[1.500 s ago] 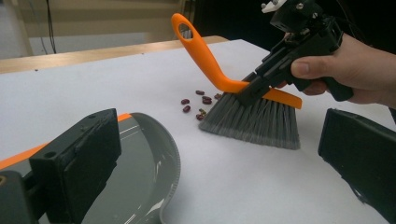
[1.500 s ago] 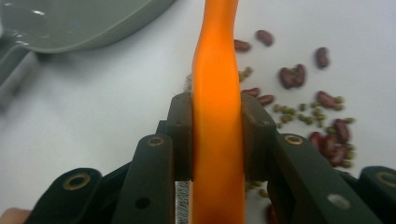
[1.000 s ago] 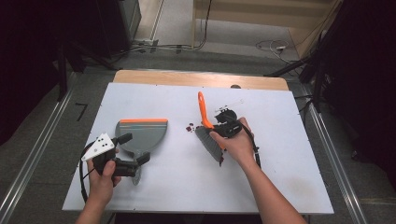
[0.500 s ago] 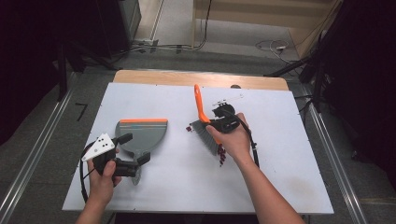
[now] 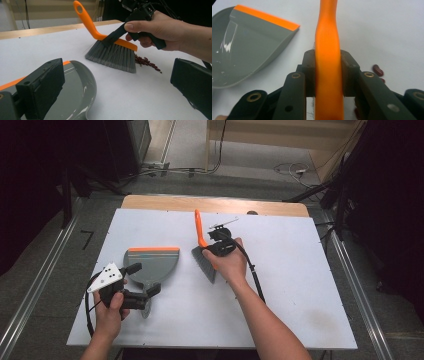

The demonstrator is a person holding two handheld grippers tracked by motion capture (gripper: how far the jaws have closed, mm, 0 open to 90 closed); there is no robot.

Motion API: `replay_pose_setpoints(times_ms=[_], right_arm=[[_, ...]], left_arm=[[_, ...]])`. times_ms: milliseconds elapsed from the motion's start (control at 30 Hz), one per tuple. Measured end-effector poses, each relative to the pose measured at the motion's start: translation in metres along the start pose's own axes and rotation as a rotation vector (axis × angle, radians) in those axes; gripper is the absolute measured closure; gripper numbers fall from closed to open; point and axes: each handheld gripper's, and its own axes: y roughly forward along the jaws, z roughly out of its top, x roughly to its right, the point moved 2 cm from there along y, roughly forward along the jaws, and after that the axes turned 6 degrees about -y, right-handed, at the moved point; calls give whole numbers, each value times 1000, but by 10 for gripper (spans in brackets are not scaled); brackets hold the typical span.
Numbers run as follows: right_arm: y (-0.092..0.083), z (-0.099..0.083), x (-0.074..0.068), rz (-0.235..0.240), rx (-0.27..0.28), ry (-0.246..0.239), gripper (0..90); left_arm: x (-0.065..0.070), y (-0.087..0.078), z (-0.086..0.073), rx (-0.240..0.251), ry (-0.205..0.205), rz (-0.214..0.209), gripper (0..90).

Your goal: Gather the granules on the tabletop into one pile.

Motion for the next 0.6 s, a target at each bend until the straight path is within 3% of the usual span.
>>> replay_pose_setpoints(times_ms=[333,600], right_arm=[[-21,-19,36,-64,25,76,683],[-31,-31,52,-83,41,110,681]], left_arm=[[1,1,-1,-4,0,-2,0],[1,3,-2,-14,3,-2,0]])
